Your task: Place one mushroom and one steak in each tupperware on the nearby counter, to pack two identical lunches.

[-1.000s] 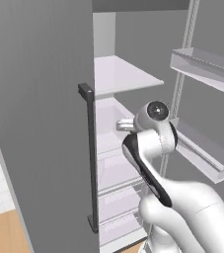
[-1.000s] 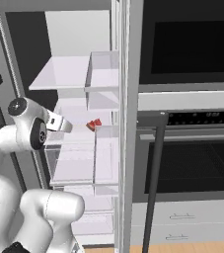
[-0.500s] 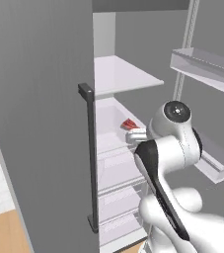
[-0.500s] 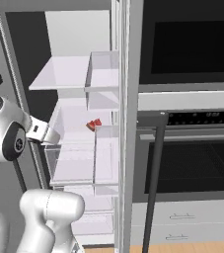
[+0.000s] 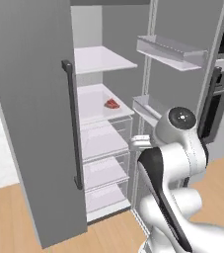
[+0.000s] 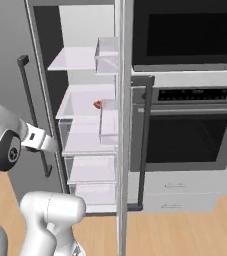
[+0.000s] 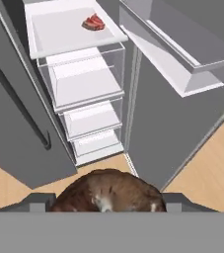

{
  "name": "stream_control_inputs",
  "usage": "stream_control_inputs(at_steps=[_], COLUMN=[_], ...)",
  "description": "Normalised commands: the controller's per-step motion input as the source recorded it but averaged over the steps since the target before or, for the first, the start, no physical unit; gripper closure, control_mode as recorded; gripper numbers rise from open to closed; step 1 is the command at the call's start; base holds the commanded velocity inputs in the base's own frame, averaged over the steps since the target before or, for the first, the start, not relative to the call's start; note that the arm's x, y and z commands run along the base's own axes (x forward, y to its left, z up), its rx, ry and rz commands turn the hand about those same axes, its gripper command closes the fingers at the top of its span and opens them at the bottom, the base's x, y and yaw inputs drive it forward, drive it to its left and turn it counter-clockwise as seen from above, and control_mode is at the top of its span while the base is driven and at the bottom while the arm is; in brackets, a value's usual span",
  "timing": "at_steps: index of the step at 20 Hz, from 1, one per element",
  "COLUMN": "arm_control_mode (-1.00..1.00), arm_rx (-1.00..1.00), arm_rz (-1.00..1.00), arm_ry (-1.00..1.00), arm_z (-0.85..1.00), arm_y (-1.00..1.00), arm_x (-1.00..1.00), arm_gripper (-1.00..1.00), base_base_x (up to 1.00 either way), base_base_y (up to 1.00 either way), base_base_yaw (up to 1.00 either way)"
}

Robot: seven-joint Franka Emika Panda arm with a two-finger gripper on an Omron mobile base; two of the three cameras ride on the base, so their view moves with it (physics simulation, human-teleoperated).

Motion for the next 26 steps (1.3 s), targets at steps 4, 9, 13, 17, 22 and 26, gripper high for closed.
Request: stream_control_inputs(at_steps=[4, 9, 13, 17, 22, 26], arm_control_mode=[1.00, 1.00, 1.00, 1.00, 1.00, 1.00], arm_rx=[0.00, 0.00, 0.00, 0.00, 0.00, 0.00], arm_rz=[0.00, 0.00, 0.00, 0.00, 0.00, 0.00], arm_ry=[0.00, 0.00, 0.00, 0.00, 0.00, 0.00], arm_z=[0.00, 0.00, 0.00, 0.00, 0.00, 0.00], arm_y=[0.00, 0.00, 0.00, 0.00, 0.00, 0.00], arm_x=[0.00, 0.00, 0.00, 0.00, 0.00, 0.00], arm_gripper=[1.00, 1.00, 1.00, 1.00, 1.00, 1.00], base_base_x=[-1.00, -0.98, -0.31, 0.75, 1.00, 1.00], base_base_y=[-0.36, -0.31, -0.74, -0.97, -0.35, 0.02], base_base_yaw=[-0.16, -0.61, -0.70, -0.48, -0.11, 0.02])
